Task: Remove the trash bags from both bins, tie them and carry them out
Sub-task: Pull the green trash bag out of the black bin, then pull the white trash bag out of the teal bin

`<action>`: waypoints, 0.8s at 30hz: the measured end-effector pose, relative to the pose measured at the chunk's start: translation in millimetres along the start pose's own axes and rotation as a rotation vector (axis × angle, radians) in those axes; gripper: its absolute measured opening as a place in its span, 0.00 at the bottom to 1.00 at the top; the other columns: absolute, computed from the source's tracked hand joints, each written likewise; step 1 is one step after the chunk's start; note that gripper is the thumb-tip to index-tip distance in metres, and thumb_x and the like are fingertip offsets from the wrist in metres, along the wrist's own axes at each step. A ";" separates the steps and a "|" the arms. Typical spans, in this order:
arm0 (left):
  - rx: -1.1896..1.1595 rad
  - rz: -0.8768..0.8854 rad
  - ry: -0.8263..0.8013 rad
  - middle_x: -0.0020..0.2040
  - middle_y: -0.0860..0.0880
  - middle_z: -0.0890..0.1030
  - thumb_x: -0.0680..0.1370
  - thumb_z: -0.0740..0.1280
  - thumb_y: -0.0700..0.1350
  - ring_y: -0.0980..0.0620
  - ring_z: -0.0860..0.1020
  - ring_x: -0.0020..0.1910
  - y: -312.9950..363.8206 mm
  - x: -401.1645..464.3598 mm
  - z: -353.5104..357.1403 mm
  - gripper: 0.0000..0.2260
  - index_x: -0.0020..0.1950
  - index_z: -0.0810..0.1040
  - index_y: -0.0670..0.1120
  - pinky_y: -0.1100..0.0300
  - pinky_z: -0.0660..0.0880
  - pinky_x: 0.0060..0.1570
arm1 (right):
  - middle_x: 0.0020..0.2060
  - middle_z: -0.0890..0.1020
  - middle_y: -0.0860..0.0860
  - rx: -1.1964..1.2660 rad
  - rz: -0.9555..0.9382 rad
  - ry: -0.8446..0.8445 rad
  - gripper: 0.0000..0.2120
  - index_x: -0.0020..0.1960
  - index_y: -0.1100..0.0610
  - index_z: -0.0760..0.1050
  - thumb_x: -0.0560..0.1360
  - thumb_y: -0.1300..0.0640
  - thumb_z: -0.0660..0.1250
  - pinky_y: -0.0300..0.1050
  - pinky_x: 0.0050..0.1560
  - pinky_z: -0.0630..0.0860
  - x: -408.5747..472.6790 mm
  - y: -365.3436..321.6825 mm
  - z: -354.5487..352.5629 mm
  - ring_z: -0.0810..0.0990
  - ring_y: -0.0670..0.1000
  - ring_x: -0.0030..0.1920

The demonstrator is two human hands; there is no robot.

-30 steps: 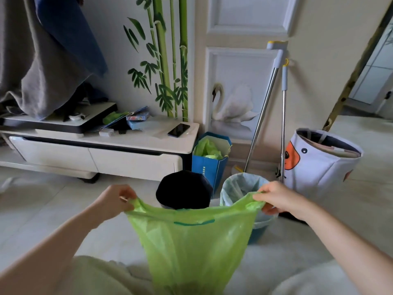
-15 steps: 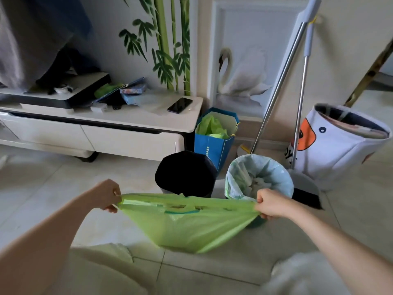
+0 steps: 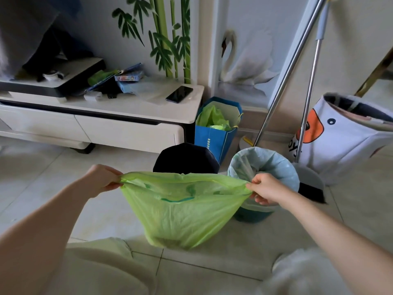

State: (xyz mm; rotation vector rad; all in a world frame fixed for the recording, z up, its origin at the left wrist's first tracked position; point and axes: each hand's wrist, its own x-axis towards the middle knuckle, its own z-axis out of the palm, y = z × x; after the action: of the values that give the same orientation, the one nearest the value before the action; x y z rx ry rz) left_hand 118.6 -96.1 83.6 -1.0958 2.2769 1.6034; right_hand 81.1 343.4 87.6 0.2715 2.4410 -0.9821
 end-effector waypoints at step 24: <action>0.197 0.072 0.200 0.38 0.41 0.77 0.72 0.65 0.34 0.44 0.75 0.34 18.9 5.1 25.5 0.04 0.42 0.79 0.38 0.56 0.78 0.36 | 0.45 0.84 0.53 0.201 -0.066 0.010 0.06 0.52 0.57 0.78 0.77 0.57 0.64 0.48 0.49 0.82 0.1 3.8 -13.4 0.83 0.51 0.47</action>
State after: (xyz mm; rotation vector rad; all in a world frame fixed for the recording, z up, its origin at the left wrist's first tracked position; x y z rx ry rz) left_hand 95.9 -73.4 84.7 -1.1828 2.5633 1.3087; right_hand 77.5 355.5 93.6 0.2650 2.3748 -1.2609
